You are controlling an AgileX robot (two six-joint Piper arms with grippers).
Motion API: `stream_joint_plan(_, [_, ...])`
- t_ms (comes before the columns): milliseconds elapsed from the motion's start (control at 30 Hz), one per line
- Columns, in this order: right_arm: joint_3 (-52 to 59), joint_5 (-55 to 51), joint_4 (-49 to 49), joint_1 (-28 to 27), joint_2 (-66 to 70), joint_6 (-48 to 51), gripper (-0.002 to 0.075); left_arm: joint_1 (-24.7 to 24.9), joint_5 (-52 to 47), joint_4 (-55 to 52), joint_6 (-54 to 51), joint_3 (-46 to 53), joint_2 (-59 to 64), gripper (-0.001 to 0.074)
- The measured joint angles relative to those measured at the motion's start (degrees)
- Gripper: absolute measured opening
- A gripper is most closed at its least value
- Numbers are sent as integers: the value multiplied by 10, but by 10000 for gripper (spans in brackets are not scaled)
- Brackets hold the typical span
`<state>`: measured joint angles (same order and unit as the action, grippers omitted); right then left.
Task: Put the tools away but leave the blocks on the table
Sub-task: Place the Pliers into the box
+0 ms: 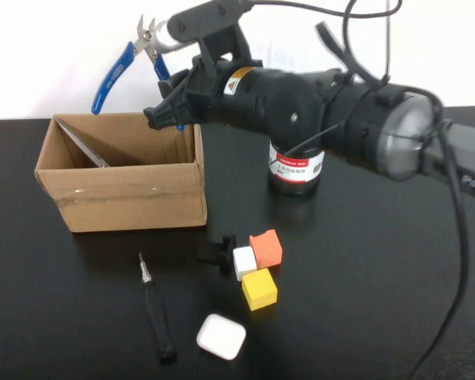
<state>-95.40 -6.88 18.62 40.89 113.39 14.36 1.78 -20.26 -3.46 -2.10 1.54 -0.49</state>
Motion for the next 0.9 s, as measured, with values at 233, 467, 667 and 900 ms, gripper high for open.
stream_joint_plan(233, [-32, 45, -86, 2, 47, 4, -3, 0, 0, 0, 0, 0, 0, 0])
stream_joint_plan(467, [-74, 51, -119, 10, 98, 18, -3, 0, 0, 0, 0, 0, 0, 0])
stream_joint_plan(667, [-98, 51, -123, 21, 131, 36, 45, 0, 0, 0, 0, 0, 0, 0])
stream_joint_plan(900, [-101, 51, -124, 22, 138, 40, 52, 0, 0, 0, 0, 0, 0, 0])
